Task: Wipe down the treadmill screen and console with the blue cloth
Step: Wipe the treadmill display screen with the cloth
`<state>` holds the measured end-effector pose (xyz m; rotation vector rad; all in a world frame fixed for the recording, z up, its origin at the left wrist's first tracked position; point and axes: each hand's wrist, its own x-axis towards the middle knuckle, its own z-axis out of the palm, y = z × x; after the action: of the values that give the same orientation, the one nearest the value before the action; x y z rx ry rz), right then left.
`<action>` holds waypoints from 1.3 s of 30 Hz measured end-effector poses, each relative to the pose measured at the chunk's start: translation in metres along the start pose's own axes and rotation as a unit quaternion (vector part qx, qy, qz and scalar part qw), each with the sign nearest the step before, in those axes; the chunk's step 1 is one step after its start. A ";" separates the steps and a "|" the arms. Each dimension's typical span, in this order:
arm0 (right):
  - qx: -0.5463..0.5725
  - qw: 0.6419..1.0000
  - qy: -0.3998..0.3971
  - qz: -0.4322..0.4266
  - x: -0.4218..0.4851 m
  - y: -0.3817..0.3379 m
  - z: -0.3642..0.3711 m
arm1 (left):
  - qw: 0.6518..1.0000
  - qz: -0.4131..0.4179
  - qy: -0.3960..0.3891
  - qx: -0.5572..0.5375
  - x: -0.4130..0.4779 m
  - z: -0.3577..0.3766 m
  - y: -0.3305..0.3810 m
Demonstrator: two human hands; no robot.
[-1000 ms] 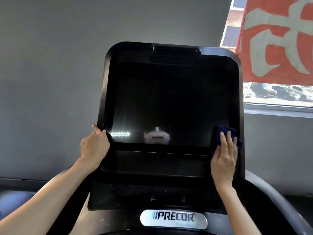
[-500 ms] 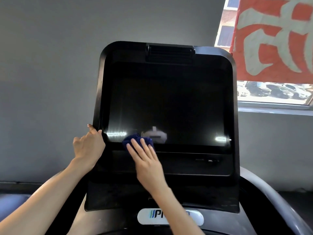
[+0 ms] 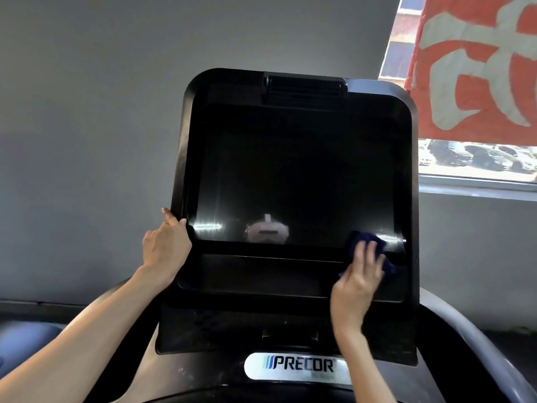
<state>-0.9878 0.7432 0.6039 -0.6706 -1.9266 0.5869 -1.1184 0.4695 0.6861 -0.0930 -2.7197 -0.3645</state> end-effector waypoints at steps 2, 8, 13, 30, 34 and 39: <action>-0.001 0.995 -0.062 -0.075 -0.030 -0.030 0.016 | 1.000 0.004 -0.001 -0.003 -0.001 0.000 -0.001; 0.048 0.923 -0.253 -0.286 -0.084 -0.121 0.060 | 0.991 -0.027 -0.069 -0.115 0.001 0.001 -0.019; 0.035 0.851 -0.338 -0.402 -0.098 -0.141 0.071 | 0.988 -0.024 -0.105 -0.114 -0.015 0.001 -0.031; 0.059 0.828 -0.315 -0.460 -0.058 -0.149 0.089 | 0.966 -0.037 -0.147 -0.211 -0.045 0.017 -0.063; 0.038 0.782 -0.325 -0.530 -0.072 -0.128 0.081 | 0.948 -0.018 -0.202 -0.245 -0.048 0.016 -0.075; 0.048 0.820 -0.339 -0.457 -0.026 -0.176 0.095 | 0.958 -0.040 -0.211 -0.190 -0.053 0.011 -0.092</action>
<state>-1.0995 0.5862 0.6633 0.6567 -2.5260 0.2905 -1.0838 0.3828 0.6335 -0.1840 -3.0337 -0.9915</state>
